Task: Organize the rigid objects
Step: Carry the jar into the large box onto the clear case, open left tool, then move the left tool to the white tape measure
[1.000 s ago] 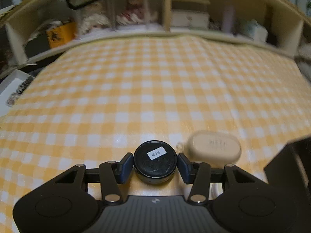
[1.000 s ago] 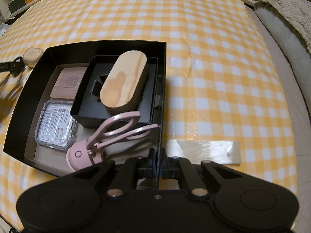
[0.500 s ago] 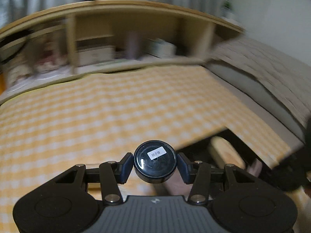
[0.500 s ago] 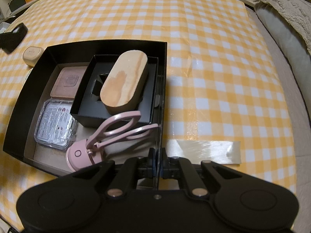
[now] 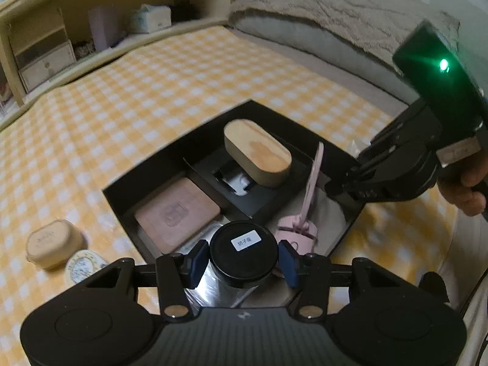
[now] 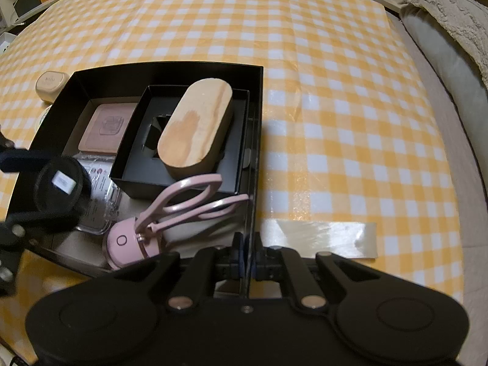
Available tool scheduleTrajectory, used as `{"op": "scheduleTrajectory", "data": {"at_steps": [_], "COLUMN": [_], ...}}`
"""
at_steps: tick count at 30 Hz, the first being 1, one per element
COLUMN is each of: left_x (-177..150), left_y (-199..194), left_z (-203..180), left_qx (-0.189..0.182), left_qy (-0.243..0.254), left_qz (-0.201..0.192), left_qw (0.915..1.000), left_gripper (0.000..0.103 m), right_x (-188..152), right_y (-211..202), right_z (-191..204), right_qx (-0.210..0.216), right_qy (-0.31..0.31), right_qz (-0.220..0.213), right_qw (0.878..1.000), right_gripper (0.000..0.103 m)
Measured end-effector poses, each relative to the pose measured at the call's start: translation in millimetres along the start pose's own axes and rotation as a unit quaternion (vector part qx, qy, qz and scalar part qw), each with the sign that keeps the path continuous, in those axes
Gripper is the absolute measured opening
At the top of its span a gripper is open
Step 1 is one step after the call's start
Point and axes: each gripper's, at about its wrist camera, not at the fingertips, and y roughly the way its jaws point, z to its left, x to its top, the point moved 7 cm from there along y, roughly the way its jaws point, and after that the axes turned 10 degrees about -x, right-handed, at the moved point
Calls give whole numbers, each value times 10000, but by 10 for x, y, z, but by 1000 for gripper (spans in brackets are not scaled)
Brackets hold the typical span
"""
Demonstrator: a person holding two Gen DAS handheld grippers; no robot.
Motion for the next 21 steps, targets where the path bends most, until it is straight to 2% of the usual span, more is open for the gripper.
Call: {"op": "scheduleTrajectory", "data": {"at_steps": [5, 9, 12, 16, 19, 21], "left_x": [-41, -12, 3, 12, 28, 45], "left_y": [28, -37, -74, -85, -113, -145], "left_z": [11, 42, 31, 1, -13, -24], "left_qx": [-18, -92, -174, -106, -7, -37], "left_qy": [-181, -431, -480, -432, -383, -391], "left_qz": [141, 73, 38, 40, 19, -23], "left_qw": [9997, 9990, 9987, 9990, 9993, 9992], "left_gripper": [52, 72, 73, 74, 83, 85], "right_x": [-3, -6, -4, -3, -3, 0], "right_y": [0, 4, 1, -2, 2, 1], "right_z": [0, 9, 13, 10, 12, 11], "right_qx": [-3, -12, -10, -17, -17, -16], "right_qy": [-3, -21, -19, -24, -21, -21], "right_qz": [6, 14, 15, 18, 19, 18], "right_qw": [10000, 10000, 10000, 10000, 10000, 10000], "right_gripper": [6, 6, 6, 6, 6, 6]}}
